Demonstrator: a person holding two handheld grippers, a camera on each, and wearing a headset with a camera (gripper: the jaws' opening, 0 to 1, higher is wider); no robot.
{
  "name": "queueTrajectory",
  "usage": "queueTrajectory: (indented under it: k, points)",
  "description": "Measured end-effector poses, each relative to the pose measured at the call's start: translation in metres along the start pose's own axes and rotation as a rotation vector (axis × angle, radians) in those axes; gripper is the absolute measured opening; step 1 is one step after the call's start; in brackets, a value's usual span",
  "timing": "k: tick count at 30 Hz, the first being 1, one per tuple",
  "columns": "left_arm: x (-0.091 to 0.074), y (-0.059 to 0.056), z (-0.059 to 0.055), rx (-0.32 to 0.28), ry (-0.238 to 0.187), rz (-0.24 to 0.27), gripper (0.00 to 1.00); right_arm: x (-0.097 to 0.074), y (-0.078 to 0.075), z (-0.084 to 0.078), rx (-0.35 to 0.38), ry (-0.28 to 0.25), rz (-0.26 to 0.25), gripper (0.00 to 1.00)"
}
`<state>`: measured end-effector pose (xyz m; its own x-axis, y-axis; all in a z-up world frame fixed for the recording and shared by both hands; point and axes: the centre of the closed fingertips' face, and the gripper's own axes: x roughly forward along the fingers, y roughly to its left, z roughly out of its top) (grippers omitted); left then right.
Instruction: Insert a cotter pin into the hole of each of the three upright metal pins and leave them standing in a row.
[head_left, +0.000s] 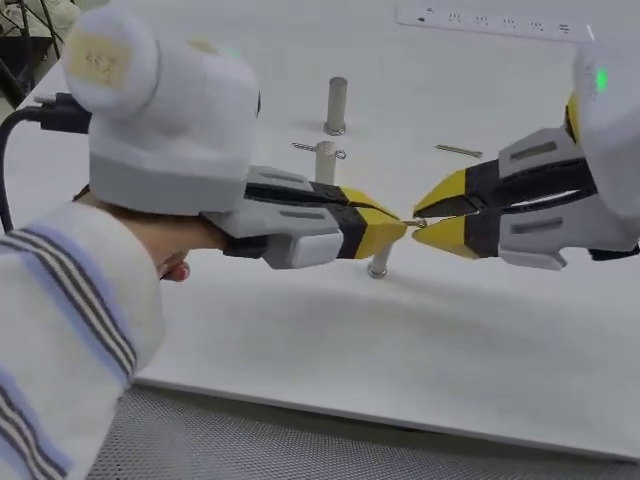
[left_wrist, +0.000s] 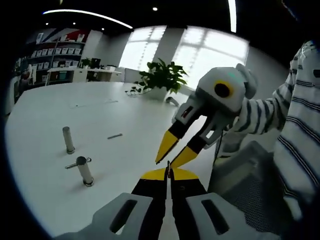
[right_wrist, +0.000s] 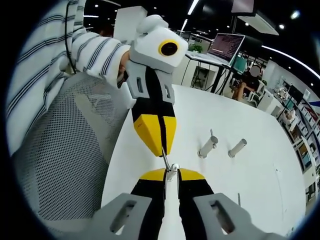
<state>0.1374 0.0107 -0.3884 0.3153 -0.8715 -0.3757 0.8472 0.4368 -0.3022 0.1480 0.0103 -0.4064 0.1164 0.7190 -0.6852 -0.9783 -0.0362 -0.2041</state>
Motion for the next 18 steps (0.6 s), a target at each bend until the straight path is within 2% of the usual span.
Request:
queueTrajectory:
  k: [4, 5, 10, 15, 18]
  points:
    - [0.003, -0.002, -0.008, 0.052, 0.059, -0.011, 0.0, 0.0, 0.006, -0.003, -0.009, 0.013, 0.021, 0.01]
    - [0.004, -0.002, -0.011, 0.084, 0.078, -0.015, 0.0, 0.0, 0.007, -0.003, -0.006, 0.014, 0.025, 0.0]
    - [0.005, -0.001, -0.012, 0.123, 0.097, -0.024, 0.0, 0.0, 0.013, -0.004, 0.001, 0.012, 0.04, 0.0]
    - [0.01, -0.006, -0.016, 0.239, 0.163, -0.044, 0.0, 0.0, 0.015, -0.005, 0.003, 0.015, 0.054, 0.0]
    - [0.014, -0.01, -0.016, 0.257, 0.183, -0.061, 0.0, 0.001, 0.018, -0.008, -0.004, 0.027, 0.064, 0.0]
